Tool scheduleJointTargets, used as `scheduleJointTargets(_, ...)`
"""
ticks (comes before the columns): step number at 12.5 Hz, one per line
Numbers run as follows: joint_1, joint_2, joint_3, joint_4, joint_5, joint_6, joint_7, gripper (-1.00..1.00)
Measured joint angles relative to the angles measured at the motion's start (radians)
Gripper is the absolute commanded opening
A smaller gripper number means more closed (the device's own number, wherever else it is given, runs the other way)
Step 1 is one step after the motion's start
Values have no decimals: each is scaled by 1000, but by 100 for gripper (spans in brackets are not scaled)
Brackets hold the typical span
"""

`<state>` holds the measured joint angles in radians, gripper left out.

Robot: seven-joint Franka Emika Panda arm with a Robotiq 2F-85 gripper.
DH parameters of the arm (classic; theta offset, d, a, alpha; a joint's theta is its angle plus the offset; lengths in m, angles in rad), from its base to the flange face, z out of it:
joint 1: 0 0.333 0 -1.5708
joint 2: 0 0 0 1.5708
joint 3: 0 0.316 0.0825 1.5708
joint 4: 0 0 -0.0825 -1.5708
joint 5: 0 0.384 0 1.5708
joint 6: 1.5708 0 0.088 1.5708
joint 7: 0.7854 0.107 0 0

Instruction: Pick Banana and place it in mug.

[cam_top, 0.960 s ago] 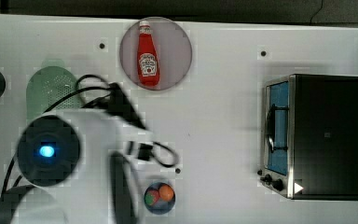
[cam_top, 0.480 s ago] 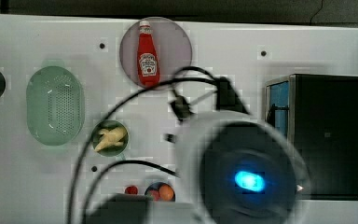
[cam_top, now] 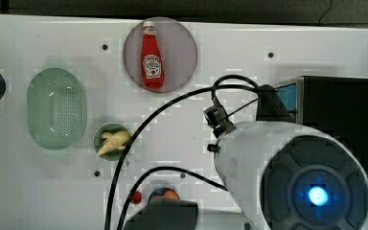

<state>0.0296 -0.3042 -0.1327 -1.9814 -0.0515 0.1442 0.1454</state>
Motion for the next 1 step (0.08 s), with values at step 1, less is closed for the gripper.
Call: scheduleJointTargets(1,-1,9,9,-6,4,-14,-2,100)
